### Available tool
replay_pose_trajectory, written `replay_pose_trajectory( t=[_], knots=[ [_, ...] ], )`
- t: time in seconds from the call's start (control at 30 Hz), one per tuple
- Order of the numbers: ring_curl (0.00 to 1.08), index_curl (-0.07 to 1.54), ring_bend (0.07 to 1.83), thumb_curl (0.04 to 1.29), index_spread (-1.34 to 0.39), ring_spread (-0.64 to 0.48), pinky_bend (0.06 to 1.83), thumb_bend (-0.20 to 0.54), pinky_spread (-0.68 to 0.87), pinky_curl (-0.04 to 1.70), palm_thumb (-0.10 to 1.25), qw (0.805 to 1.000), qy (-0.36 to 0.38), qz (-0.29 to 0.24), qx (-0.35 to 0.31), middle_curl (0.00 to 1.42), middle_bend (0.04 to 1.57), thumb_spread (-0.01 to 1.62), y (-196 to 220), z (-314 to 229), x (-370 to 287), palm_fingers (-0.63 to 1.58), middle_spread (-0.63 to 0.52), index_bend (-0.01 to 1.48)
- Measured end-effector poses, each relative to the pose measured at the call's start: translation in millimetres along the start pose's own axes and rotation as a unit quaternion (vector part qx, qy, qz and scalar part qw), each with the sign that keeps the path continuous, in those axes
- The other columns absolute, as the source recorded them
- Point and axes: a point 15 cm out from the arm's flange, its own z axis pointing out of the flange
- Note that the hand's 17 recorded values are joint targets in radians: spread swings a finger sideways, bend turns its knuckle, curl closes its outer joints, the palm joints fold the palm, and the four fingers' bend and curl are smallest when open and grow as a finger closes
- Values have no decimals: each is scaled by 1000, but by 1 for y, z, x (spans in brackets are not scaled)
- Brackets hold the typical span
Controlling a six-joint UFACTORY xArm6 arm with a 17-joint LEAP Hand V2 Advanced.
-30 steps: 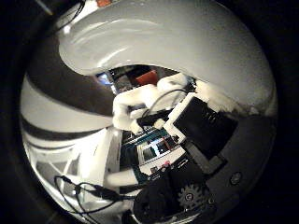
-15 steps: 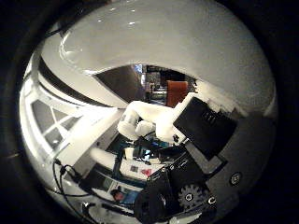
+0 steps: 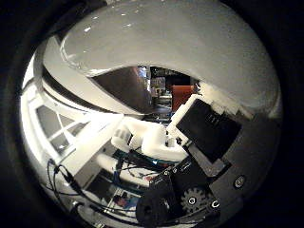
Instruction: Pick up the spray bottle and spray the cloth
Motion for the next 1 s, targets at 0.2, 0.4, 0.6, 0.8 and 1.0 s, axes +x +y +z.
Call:
replay_pose_trajectory(
  t=[0.2, 0.4, 0.6, 0.8, 1.0],
  knots=[
    [592, 770, 1481, 844, -191, -149, 1015, -19, -220, 1265, 1032, 1000, 25, -10, 16, 606, 1376, 726, -10, 2, 21, 1174, -71, 1137],
    [598, 773, 1477, 849, -191, -150, 1011, -19, -225, 1288, 1027, 999, 26, -2, 20, 610, 1375, 727, -12, 9, 39, 1173, -72, 1137],
    [603, 775, 1472, 846, -192, -152, 1000, -19, -229, 1298, 1021, 1000, 25, 1, 16, 612, 1374, 733, -12, 14, 43, 1171, -71, 1138],
    [614, 777, 1424, 845, -197, -176, 1030, -26, -236, 1275, 990, 999, 28, 1, 23, 622, 1394, 694, -13, 8, 41, 1134, -74, 1106],
    [622, 781, 1389, 842, -231, -186, 1017, -37, -256, 1195, 929, 999, 29, 6, 31, 612, 1318, 540, -12, -1, 45, 1079, -80, 982]
  ],
)
